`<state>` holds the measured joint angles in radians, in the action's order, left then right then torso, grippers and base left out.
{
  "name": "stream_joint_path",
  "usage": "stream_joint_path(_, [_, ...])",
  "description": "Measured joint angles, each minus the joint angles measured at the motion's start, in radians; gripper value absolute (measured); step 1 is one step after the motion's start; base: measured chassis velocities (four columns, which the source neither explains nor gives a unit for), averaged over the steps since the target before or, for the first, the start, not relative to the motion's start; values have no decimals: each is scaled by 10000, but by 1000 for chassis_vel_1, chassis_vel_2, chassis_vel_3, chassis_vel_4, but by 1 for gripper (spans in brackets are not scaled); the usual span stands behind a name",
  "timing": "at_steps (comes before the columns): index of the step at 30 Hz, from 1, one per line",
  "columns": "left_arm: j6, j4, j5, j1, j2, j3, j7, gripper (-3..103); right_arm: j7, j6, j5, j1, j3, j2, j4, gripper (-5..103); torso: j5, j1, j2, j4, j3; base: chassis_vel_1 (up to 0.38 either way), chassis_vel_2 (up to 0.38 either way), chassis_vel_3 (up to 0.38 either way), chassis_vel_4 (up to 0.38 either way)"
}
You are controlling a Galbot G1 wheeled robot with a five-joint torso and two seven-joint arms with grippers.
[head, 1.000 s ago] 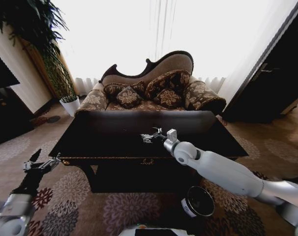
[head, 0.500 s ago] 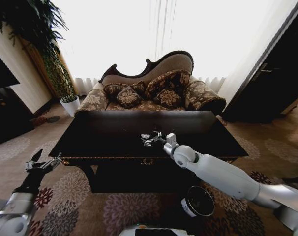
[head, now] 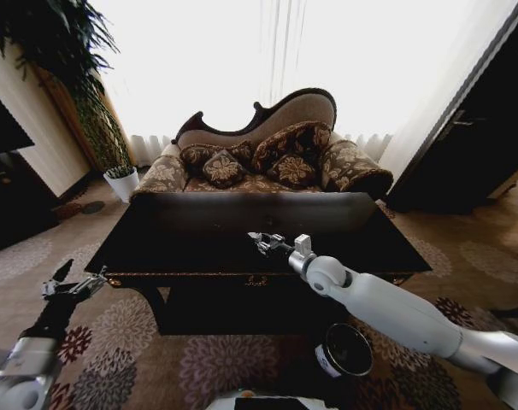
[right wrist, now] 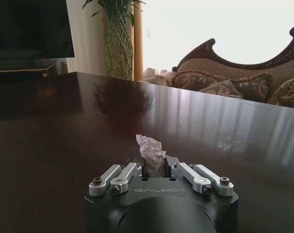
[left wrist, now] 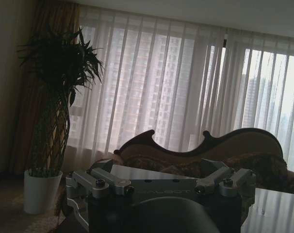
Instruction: Move to the front of the table and place the trash on the table into the trash bin.
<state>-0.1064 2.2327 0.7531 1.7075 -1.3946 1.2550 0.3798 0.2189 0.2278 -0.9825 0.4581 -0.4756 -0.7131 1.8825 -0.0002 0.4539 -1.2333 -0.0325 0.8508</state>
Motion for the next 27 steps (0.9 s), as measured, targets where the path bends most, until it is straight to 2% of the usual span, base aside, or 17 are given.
stream_joint_path(1, [3,27,0,18,-12,6,0,100,-5,-4,-15,23,61,37,34,20,0,0,0,0,0,0,0,0,0])
stream_joint_path(2, [3,27,0,18,-12,6,0,100,-5,-4,-15,23,61,37,34,20,0,0,0,0,0,0,0,0,0])
stream_joint_path(4, [10,72,0,52,-27,16,0,100,-10,-10,-52,75,188,103,101,9,0,0,0,0,0,0,0,0,0])
stream_joint_path(5, [14,93,0,66,-33,22,0,100,-11,-14,-69,119,261,134,142,9,0,0,0,1,0,0,0,0,0])
stream_joint_path(7, [20,134,6,93,-39,36,0,100,-11,-19,-113,261,461,216,271,2,0,0,0,2,0,0,0,0,0])
stream_joint_path(13, [28,206,65,114,-30,64,3,100,-48,-20,-249,1020,1439,548,784,2,0,0,1,1,1,0,0,0,0])
stream_joint_path(18, [40,185,105,-23,-1,-59,8,100,-11,126,-577,2914,3798,995,2076,2,0,0,0,-2,0,0,0,0,0])
stream_joint_path(19, [40,185,105,-23,-1,-59,8,100,-11,126,-577,2914,3798,995,2076,2,0,0,0,-2,0,0,0,0,0])
stream_joint_path(22, [40,135,67,-199,-27,-298,8,100,323,515,-719,3995,5084,1070,2756,2,0,-1,0,-1,-1,0,0,0,0])
stream_joint_path(24, [35,144,46,-271,-60,-436,5,100,420,589,-745,4611,5773,1222,3040,2,0,-1,0,0,0,0,0,0,0])
stream_joint_path(25, [35,144,46,-271,-60,-436,5,100,420,589,-745,4611,5773,1222,3040,2,0,-1,0,0,0,0,0,0,0])
stream_joint_path(27, [28,182,48,-327,-62,-526,5,100,416,594,-756,5394,6729,1400,3352,2,0,0,0,1,0,0,0,0,0])
